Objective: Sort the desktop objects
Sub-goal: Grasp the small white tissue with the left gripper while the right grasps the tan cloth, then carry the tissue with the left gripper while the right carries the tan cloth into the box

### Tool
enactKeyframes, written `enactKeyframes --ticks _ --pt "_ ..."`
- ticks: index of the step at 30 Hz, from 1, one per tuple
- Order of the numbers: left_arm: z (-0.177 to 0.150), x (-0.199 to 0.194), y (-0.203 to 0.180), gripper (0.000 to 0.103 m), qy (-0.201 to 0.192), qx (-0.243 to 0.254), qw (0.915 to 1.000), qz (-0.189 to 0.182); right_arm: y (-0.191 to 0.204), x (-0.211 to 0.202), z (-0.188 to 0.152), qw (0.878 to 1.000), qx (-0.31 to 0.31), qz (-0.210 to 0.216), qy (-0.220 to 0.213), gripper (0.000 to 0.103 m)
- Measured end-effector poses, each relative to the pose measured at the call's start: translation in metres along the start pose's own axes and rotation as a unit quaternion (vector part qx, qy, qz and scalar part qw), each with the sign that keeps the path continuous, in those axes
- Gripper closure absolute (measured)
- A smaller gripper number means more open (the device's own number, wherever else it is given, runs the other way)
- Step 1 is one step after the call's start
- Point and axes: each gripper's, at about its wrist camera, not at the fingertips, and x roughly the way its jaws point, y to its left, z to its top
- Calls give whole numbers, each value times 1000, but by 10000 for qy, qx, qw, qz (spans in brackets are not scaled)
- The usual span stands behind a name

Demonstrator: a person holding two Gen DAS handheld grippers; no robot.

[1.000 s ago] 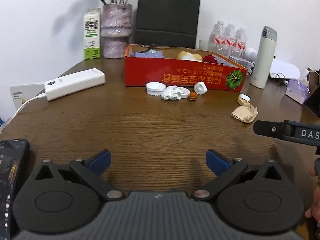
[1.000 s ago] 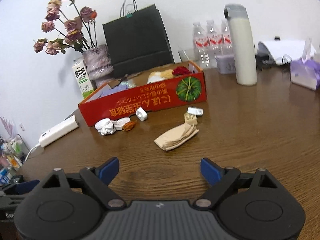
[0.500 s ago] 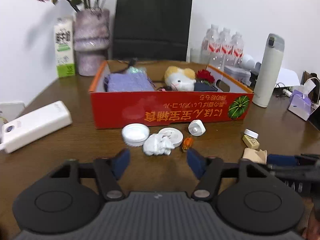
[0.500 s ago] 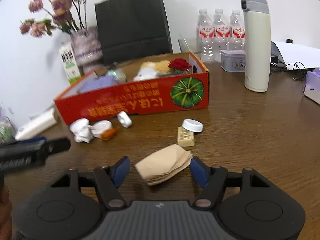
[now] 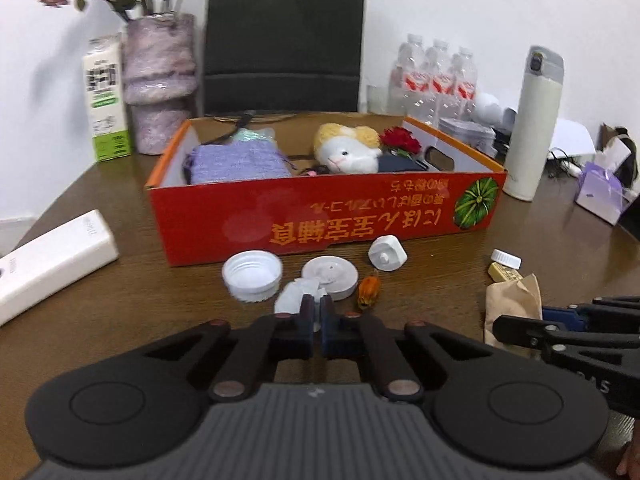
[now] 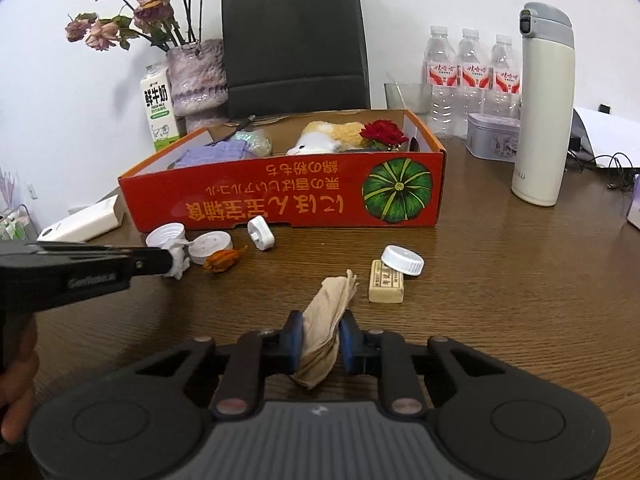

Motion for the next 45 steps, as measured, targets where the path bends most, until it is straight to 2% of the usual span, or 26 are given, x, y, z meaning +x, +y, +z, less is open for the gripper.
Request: enactKeyframes --ticks 3,7,9,11,14,17,21,26,29,31,33,36,38,39,41,43,45 --pt "-8 -16 0 99 -10 -25 9999 166 -1 0 0 10000 35 42 -4 85" --pt "-19 -40 9 99 -18 -240 9997 55 -1 -1 -1 10000 47 50 -11 85" --pt "-21 -49 8 99 84 -205 9995 210 -3 -2 -1 9998 139 108 -41 87" --pt "-21 -59 8 99 7 -222 9994 275 -7 -5 -2 9995 255 190 -78 88" --pt "-20 -74 10 99 -108 -443 9989 131 -5 -8 -4 9992 249 292 -145 94" --pt "-8 -80 12 99 -186 -371 9991 26 -3 -15 -1 9989 284 323 -194 95" --pt "38 -74 18 99 -393 -182 9988 -238 -9 -30 32 9952 430 748 -459 95" --pt "131 -19 24 99 -345 -84 9979 -547 -21 -8 118 9930 208 925 -704 95" --pt "174 34 19 99 -105 30 9983 -569 -32 35 175 9936 117 1014 -483 95" --pt "191 72 20 99 182 -144 9987 -453 -36 64 202 9948 111 967 -295 95" --pt "200 107 19 99 390 -256 9978 -482 -32 97 226 9951 80 977 -93 95" --pt "203 151 24 98 584 -325 9973 -309 -25 146 251 9889 248 1444 261 94" --pt "202 176 31 94 585 -295 9977 -147 -18 181 256 9870 169 1496 568 79" --pt "200 186 36 94 638 -275 9975 -104 -14 200 256 9877 121 1380 719 72" --pt "196 197 45 92 732 -291 9969 -87 -10 223 253 9892 4 1117 948 67" --pt "194 201 55 84 714 -397 9965 -170 -13 225 251 9898 94 1184 786 63" --pt "194 200 61 67 629 -439 9969 -155 -16 219 254 9897 221 1226 710 58"
